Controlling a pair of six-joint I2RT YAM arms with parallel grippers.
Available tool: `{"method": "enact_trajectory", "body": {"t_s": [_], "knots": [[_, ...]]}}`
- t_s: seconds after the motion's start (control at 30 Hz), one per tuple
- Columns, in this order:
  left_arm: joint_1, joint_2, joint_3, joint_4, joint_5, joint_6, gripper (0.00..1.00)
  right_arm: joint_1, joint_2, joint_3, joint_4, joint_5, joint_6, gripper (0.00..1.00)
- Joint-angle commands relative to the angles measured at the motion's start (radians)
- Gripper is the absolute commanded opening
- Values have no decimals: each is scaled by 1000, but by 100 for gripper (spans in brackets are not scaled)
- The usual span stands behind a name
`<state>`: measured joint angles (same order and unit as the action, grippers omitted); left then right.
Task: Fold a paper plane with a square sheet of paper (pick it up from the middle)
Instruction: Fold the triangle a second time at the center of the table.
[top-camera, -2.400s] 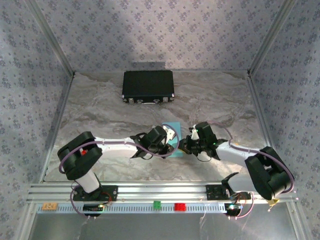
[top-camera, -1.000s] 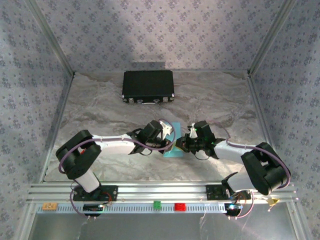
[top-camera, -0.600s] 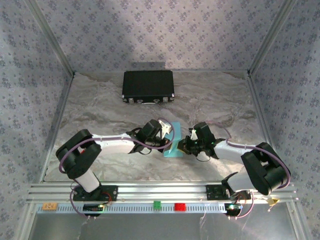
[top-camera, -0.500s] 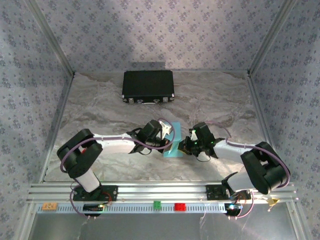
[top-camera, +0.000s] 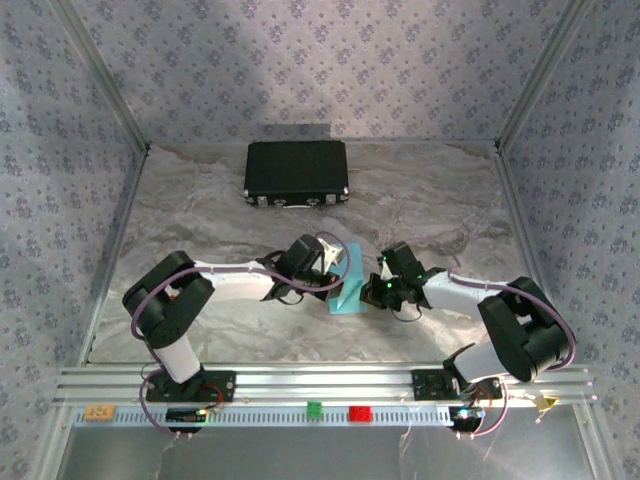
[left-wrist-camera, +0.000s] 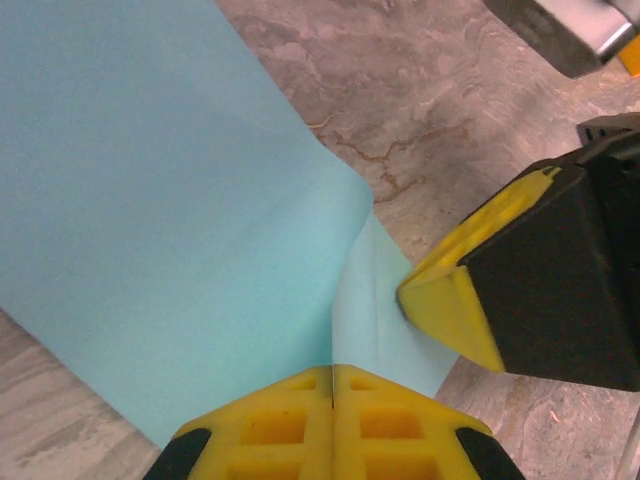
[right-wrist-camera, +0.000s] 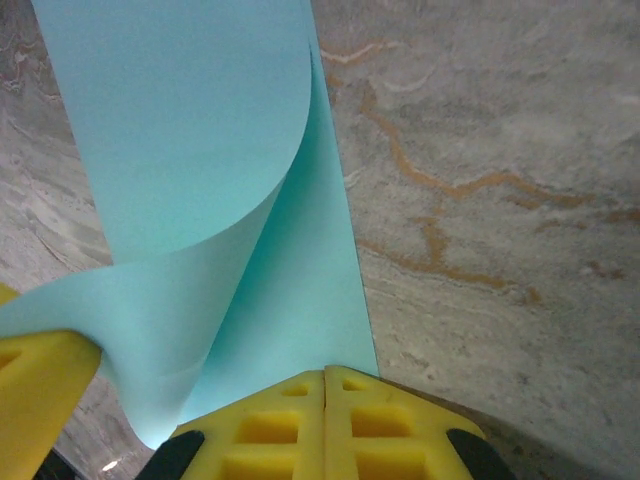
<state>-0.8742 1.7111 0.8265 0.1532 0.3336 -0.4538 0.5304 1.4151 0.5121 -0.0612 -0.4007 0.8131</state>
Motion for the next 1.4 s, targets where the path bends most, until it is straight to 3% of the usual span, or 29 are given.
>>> {"method": "enact_trajectory", "body": {"t_s": [0.0,0.5,0.83,1.07,1.37], "knots": [[18,24,37,-6,43,22,0,-9,22,15,-95,59,-46,6],[44,103,59,7,63,9,0,-14,40,41,-99,40,-74,6],[45,148,-1,89,119,-162,0,-15,7,63,-90,21,-74,9],[40,143,-96,274,121,-347,1,-15,-46,26,-17,-17,-12,10],[34,107,-85,256,108,-339,2,-13,-9,6,79,-61,40,10]]}}
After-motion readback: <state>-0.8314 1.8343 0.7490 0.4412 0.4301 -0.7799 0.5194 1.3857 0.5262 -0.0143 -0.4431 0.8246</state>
